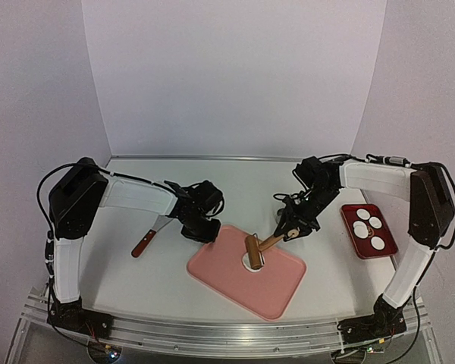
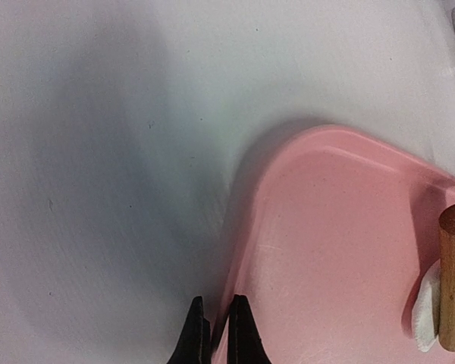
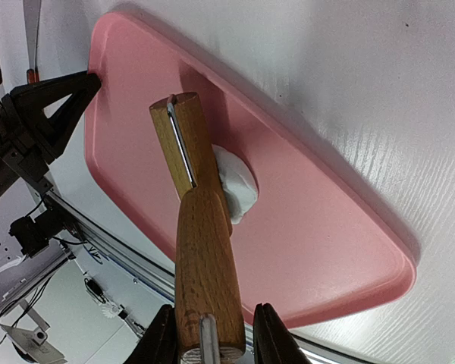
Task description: Roll out the dumpling wrappers from the dough
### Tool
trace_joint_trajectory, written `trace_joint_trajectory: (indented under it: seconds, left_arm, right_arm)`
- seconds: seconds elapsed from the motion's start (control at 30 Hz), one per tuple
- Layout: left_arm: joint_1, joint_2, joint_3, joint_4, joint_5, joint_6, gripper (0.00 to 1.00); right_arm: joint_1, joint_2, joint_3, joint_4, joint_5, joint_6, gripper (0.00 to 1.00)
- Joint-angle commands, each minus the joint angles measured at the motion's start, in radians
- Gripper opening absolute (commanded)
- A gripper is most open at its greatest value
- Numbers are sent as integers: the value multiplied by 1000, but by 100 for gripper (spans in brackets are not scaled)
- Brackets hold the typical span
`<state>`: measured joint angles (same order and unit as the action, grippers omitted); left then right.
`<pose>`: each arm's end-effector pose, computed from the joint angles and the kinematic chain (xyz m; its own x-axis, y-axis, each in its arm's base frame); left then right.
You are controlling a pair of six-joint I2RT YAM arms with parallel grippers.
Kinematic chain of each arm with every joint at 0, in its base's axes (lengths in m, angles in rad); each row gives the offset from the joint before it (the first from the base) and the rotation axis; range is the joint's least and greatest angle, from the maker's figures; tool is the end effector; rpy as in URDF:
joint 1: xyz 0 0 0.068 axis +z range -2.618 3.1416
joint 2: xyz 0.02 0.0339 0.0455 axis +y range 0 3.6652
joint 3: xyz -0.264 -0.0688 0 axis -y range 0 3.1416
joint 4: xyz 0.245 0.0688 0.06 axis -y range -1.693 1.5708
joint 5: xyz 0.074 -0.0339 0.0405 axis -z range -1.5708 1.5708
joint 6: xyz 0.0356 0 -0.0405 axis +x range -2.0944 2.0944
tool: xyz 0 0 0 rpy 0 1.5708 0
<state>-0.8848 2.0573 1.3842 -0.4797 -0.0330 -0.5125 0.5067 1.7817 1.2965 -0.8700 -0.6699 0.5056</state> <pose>0.2650 -0.3218 0.1409 -0.8796 0.3008 -0.3686 0.3827 0.9076 -0.1728 0.2881 0.1852 0.2109 -0.9877 -0.1140 0.1066 -0.0208 0.7728 0.6343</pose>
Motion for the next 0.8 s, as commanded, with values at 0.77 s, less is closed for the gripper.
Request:
trace_joint_trajectory:
  seconds: [0.77]
  left_arm:
    - [14,-63,-134,-62,-101,-98,0]
  right_arm:
    - [-124,-6,-233,-224,340,-45,0]
